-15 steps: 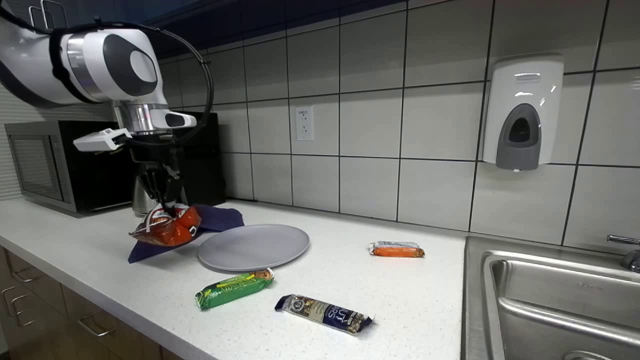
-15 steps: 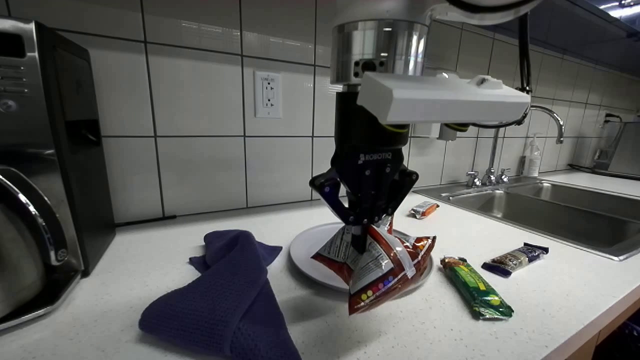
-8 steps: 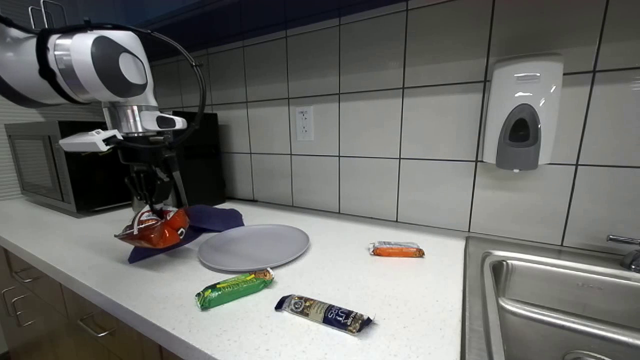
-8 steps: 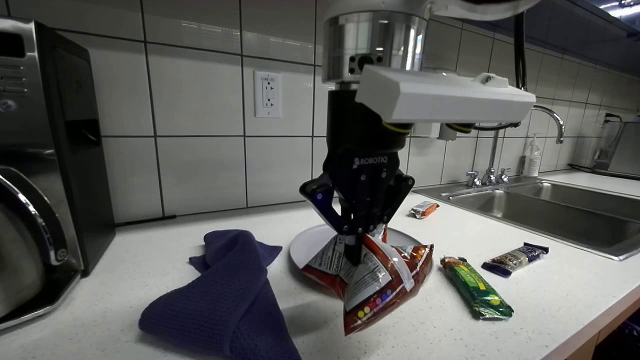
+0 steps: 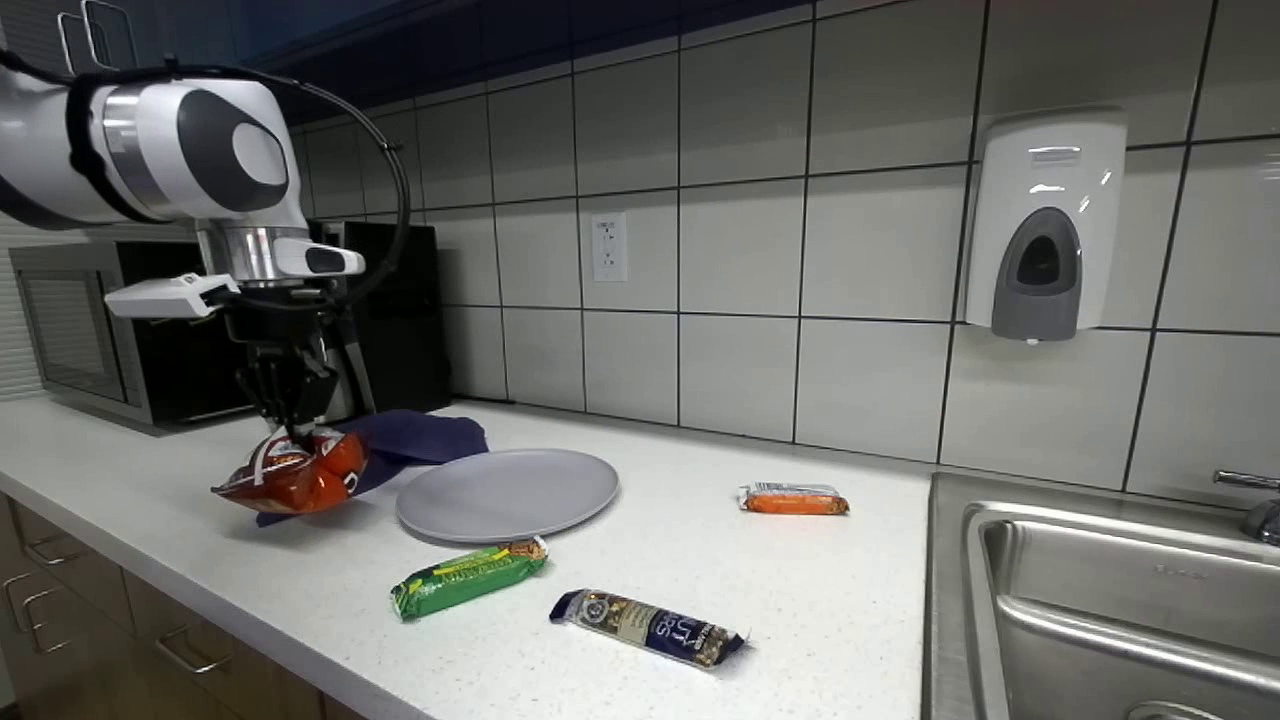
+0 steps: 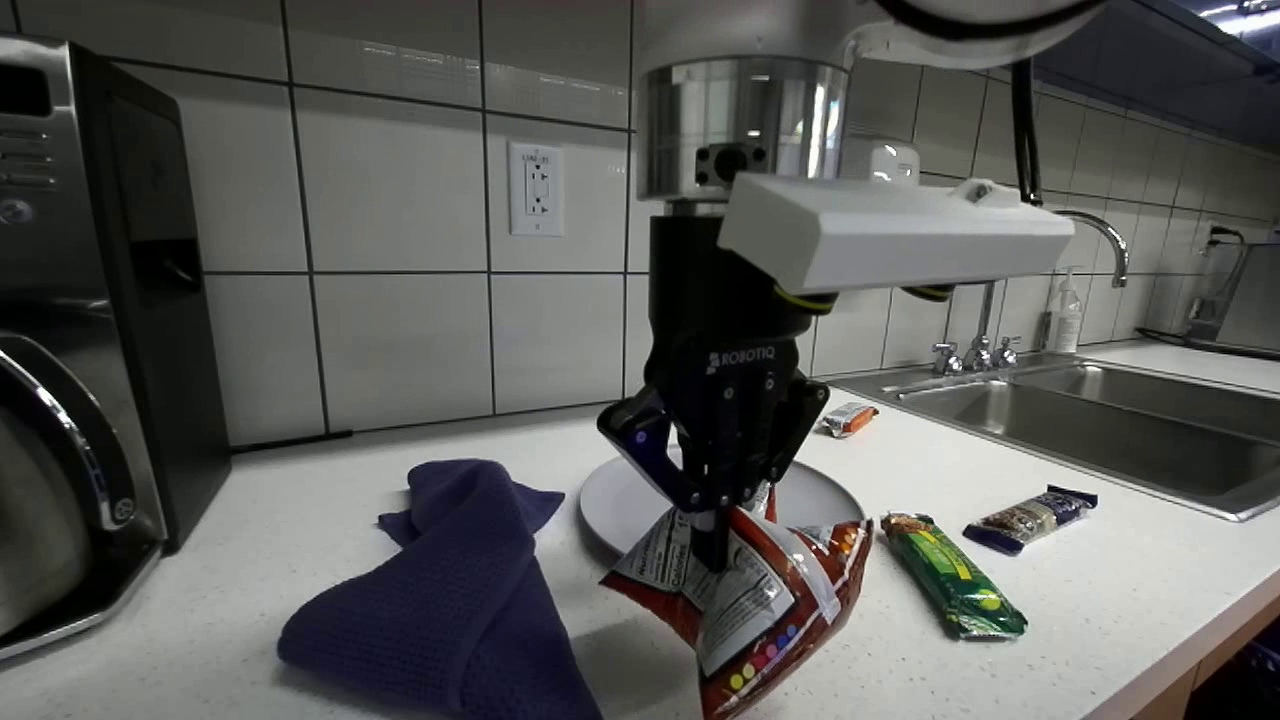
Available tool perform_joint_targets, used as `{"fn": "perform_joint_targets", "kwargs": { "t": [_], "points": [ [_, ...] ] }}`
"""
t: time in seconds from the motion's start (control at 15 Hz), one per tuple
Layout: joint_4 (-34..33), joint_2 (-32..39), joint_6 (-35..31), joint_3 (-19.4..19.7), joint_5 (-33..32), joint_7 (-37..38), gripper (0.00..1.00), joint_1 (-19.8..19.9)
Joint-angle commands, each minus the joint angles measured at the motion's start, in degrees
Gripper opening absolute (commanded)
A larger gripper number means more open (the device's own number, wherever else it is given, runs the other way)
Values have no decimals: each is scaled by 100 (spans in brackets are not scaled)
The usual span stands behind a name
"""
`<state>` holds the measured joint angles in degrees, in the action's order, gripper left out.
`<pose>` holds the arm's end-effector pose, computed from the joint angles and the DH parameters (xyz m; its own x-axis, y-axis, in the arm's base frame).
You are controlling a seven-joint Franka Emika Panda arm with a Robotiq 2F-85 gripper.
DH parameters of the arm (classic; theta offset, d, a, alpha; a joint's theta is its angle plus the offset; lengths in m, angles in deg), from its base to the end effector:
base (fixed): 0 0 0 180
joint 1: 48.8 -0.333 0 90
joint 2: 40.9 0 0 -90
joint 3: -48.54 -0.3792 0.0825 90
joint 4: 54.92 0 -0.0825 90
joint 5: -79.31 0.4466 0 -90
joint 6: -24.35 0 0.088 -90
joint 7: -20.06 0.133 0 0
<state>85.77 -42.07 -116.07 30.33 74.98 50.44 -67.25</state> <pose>0.4161 0.3077 0.2956 0.9851 0.1674 0.0391 0.1658 -0.9853 0.0412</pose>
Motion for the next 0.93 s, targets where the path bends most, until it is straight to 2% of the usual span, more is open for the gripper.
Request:
{"fn": "perform_joint_targets", "kwargs": {
  "t": [0.0,0.47,0.53,0.87],
  "points": [
    [-55,101,87,-35,118,-227,1,-10],
    [-134,326,99,-7,70,-260,1,-31],
    [-143,340,112,-3,83,-270,24,-33],
    [-136,259,141,6,35,-277,57,-34]
  ]
}}
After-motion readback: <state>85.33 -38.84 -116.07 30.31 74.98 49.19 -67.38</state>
